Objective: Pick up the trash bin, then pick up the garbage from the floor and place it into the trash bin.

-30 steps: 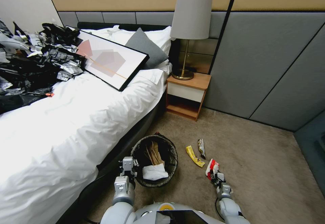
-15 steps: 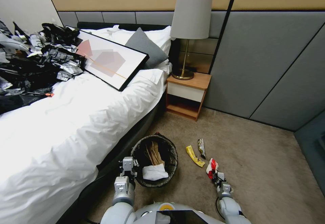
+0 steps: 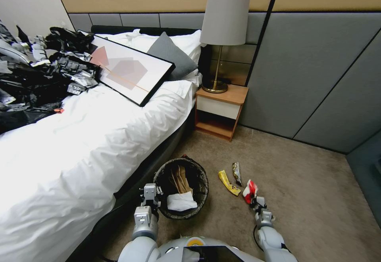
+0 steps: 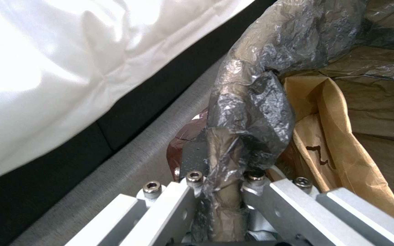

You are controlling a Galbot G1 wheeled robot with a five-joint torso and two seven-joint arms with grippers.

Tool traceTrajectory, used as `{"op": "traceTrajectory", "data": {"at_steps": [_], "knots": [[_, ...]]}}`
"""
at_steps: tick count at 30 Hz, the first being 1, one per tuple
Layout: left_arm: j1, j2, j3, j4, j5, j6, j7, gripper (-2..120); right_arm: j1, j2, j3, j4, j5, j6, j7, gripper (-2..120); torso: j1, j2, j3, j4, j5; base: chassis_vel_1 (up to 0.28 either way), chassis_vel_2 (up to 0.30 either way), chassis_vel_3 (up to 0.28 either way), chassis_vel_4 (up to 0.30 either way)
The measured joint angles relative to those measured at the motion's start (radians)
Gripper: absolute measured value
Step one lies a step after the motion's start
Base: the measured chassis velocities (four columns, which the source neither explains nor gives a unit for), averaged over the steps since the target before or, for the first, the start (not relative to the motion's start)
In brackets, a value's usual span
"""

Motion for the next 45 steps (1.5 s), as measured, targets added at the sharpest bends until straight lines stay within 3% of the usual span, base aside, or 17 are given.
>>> {"op": "traceTrajectory", "data": {"at_steps": [6,7,10,15,23,26,45], "knots": [[0.003,0.001,0.023,0.016,0.0,0.0,0.0,0,-0.056,0.01,-0.065,0.358,0.052,0.056,-0.086,7,0.0,0.0,0.0,-0.0001,-0.0003,0.0,0.0,0.0,0.0],[0.003,0.001,0.023,0.016,0.0,0.0,0.0,0,-0.056,0.01,-0.065,0.358,0.052,0.056,-0.086,7,0.0,0.0,0.0,-0.0001,-0.0003,0.0,0.0,0.0,0.0],[0.007,0.002,0.036,0.022,0.008,-0.001,0.0,0,-0.078,0.01,-0.124,0.51,0.042,0.091,-0.181,7,0.0,0.0,0.0,0.0001,-0.0003,0.0,0.0,0.0,0.0],[0.007,0.002,0.04,0.024,0.012,-0.001,0.0,0,-0.1,-0.012,-0.206,0.594,0.026,0.119,-0.276,7,0.0,0.0,0.0,0.0,-0.0001,0.0,0.0,0.0,0.0],[0.011,0.005,0.058,0.027,0.027,-0.003,0.001,0,-0.095,-0.06,-0.324,0.528,0.032,0.187,-0.497,7,0.0,0.0,0.0,0.0,-0.0001,0.0,0.0,0.0,0.0],[0.013,0.005,0.062,0.029,0.032,-0.003,0.001,0,-0.092,-0.065,-0.356,0.5,0.023,0.19,-0.524,7,0.0,0.0,0.0,0.0,-0.0001,0.0,0.0,0.0,0.0],[0.008,0.007,0.069,0.028,0.034,-0.005,0.003,0,-0.118,-0.057,-0.396,0.307,-0.041,0.277,-0.547,7,0.0,0.0,0.0,0.0,0.0,0.0,0.0,0.0,0.0]]}}
